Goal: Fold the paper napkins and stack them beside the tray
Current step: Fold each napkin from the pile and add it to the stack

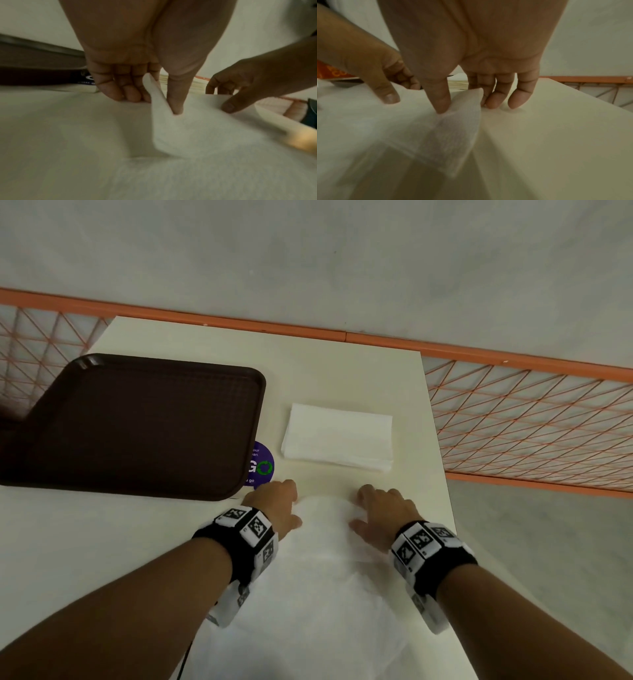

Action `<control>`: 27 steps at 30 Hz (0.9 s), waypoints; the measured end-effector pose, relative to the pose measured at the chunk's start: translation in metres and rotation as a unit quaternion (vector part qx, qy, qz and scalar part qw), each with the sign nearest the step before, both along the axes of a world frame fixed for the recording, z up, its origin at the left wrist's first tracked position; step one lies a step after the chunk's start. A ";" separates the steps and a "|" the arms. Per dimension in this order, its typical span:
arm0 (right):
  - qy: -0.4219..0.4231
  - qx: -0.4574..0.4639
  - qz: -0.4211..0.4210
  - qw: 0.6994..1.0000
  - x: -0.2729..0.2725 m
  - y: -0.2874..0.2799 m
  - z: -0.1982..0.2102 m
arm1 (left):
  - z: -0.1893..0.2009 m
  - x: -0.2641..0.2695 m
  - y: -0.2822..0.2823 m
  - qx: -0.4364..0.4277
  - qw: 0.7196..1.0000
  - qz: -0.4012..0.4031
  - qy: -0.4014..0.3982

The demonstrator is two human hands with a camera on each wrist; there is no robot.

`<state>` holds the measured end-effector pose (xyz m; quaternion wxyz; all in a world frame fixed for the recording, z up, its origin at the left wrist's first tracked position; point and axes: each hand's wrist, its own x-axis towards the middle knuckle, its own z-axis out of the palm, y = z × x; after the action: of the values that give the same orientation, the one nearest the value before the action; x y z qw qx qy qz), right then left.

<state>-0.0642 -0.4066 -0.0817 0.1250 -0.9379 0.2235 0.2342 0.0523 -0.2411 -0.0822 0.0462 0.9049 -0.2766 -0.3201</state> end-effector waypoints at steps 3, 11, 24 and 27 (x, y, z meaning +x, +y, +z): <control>0.031 0.046 -0.037 0.998 0.006 -0.004 0.001 | -0.002 0.000 -0.002 -0.017 0.997 0.056 0.045; -0.096 0.238 -0.199 0.946 -0.015 -0.016 0.000 | -0.007 0.007 0.024 -0.213 0.921 0.255 0.204; -0.279 0.359 -0.395 0.798 0.015 -0.058 0.006 | 0.010 0.062 -0.015 -0.359 0.892 0.267 0.059; -0.292 0.279 -0.360 0.841 0.043 -0.076 0.012 | 0.012 0.087 -0.033 -0.348 0.906 0.241 -0.003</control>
<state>-0.0210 -0.4828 -0.0695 0.5167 -0.7416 0.4238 -0.0596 0.1393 -0.2743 -0.0702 0.4333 0.8712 -0.1443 -0.1801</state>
